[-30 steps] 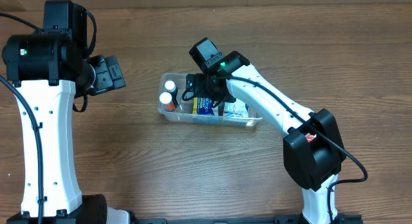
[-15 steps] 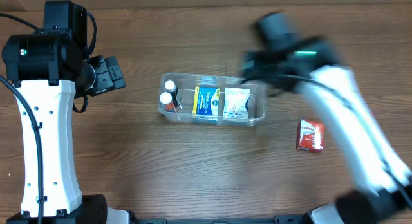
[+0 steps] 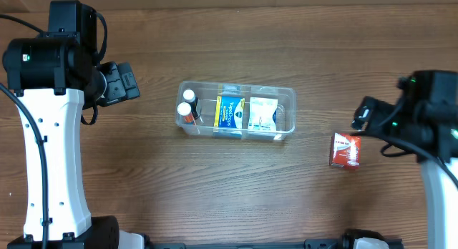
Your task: Pack container
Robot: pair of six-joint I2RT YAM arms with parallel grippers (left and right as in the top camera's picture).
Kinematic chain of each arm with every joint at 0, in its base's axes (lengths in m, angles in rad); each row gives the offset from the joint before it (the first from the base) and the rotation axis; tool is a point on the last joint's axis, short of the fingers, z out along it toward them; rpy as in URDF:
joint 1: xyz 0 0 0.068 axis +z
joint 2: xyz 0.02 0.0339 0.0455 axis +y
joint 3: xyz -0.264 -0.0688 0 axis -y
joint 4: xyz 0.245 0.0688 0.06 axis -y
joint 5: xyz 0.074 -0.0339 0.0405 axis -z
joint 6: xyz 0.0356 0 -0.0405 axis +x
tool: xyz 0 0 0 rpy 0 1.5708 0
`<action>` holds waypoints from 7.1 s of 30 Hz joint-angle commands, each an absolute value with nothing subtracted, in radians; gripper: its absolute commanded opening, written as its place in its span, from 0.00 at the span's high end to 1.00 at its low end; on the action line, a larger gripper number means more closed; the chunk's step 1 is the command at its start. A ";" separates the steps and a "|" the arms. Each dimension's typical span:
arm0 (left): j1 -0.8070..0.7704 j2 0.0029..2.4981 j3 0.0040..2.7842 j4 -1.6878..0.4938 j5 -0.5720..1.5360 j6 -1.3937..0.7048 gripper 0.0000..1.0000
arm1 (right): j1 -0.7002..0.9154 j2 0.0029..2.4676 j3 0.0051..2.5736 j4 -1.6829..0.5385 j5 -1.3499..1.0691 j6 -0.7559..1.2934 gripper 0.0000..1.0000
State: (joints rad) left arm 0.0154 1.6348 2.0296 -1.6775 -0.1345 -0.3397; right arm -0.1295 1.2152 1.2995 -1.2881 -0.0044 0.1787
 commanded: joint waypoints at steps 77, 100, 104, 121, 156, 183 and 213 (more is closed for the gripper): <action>0.020 1.636 2.037 -1.689 -0.130 -0.326 0.00 | 0.464 2.013 1.680 -1.218 -0.042 0.420 0.30; 0.019 1.636 2.037 -1.643 -0.030 -0.198 0.00 | 0.337 1.615 1.745 -1.454 0.058 0.397 0.23; 0.019 1.636 2.037 -1.641 -0.033 -0.202 0.00 | 0.349 1.615 1.662 -1.578 0.011 0.397 0.83; 0.019 1.636 2.037 -1.649 -0.033 -0.203 0.00 | 0.355 1.616 1.126 -1.095 -0.052 0.384 0.96; 0.018 1.647 2.013 -1.596 0.170 -0.037 0.00 | 0.187 1.281 1.239 -0.885 0.025 0.208 0.00; -0.068 0.392 1.134 -1.363 -0.122 -0.207 0.00 | 0.197 0.557 0.857 -1.058 0.101 0.288 0.00; -0.068 0.392 1.134 -1.393 -0.122 -0.207 0.00 | 0.164 0.006 0.238 -0.473 -0.005 0.123 0.00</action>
